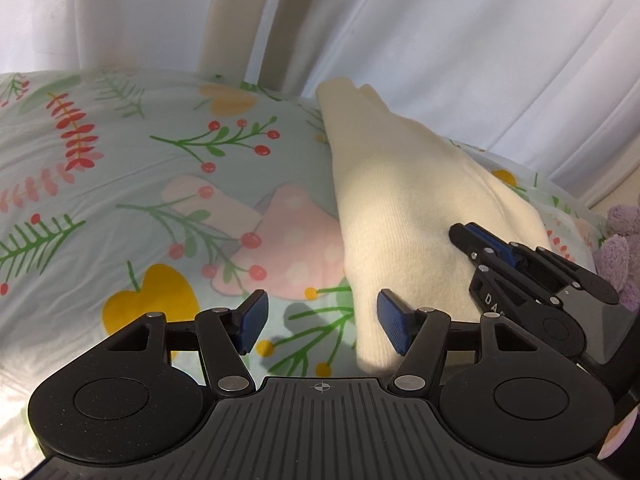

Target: Fold small clothes

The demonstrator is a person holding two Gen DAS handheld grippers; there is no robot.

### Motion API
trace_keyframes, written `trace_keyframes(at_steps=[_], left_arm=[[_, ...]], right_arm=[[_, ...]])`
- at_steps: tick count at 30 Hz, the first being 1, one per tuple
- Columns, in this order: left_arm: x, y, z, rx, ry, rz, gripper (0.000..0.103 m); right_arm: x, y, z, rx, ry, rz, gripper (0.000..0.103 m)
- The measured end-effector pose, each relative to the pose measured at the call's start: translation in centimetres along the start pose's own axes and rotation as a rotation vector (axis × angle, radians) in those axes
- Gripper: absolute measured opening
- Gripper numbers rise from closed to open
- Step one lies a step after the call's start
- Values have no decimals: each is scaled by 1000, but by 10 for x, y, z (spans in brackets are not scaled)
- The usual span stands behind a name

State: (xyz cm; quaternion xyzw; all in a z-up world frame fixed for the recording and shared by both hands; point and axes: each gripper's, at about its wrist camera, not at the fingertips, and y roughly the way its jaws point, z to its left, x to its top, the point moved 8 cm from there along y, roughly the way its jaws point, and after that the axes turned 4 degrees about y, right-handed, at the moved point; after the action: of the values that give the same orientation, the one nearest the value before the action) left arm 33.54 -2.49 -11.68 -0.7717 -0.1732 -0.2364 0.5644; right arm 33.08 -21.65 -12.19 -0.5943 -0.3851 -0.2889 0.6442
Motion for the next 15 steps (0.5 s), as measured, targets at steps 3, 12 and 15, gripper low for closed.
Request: trace_keyframes(at_steps=[3,12,15], left_arm=[[0,1,-3,5,10,-5,66],[0,-1,-1,-8,16,-16,66],[-6,-13,-4,-56,56,-58,66]], right_arm=[[2,1,-22,-14,105,10,3],[-8,-19,-69,-43,301,18,0],[-13,-41,-89,-63,442,29,0]])
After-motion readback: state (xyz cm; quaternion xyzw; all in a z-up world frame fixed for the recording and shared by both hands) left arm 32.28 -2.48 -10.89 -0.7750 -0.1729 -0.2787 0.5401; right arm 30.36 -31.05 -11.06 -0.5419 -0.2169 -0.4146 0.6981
